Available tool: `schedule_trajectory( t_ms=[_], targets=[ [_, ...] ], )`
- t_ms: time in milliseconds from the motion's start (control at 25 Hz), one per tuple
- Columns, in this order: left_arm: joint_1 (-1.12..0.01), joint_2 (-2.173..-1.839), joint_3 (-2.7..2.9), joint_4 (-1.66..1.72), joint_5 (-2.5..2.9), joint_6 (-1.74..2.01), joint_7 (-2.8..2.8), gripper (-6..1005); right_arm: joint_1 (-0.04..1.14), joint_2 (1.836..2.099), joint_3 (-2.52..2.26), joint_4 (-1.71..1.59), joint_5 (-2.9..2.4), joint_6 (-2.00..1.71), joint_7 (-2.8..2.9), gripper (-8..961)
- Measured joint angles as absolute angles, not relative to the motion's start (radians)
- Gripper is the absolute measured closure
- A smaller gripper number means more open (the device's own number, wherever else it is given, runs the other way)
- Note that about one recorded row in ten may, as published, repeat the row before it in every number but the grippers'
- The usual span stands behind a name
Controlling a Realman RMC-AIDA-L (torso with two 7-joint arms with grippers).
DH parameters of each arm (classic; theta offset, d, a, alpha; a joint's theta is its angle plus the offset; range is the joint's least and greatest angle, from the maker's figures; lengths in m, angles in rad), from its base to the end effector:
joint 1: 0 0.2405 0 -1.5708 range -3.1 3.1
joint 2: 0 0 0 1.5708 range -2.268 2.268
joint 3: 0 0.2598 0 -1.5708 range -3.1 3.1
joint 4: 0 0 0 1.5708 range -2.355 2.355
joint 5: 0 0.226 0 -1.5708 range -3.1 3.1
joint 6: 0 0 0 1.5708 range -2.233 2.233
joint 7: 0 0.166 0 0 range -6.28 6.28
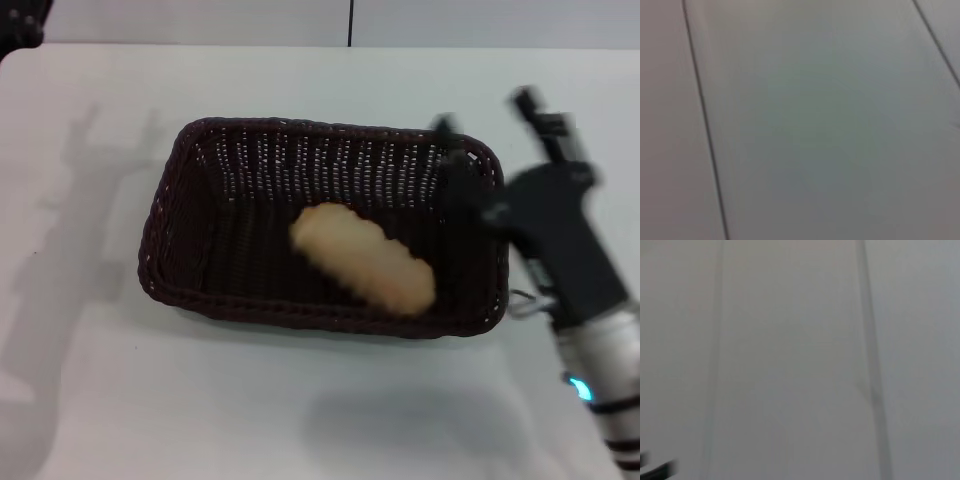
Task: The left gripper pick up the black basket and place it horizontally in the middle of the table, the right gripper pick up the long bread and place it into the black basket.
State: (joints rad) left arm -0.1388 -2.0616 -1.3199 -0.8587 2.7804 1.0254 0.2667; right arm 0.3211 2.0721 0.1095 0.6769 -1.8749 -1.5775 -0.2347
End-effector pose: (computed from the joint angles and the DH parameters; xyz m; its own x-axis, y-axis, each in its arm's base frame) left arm -0.2575 0.3645 0.0414 0.8066 -0.3821 0.4511 0.4869 -0.0034 -0.8735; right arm 0.2068 0.2554 -0.0950 0.5120 0.3002 -0.8049 -0.6807 -0.4298 -0.5933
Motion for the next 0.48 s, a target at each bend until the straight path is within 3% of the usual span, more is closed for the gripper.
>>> schedule_trajectory(
  t_ms=[480],
  targets=[
    [-0.073, -2.065, -1.442, -0.790, 2.769, 1.035, 0.215, 204, -0.053, 2.073, 0.393, 0.592, -1.825, -1.892, -0.222, 150]
  ],
)
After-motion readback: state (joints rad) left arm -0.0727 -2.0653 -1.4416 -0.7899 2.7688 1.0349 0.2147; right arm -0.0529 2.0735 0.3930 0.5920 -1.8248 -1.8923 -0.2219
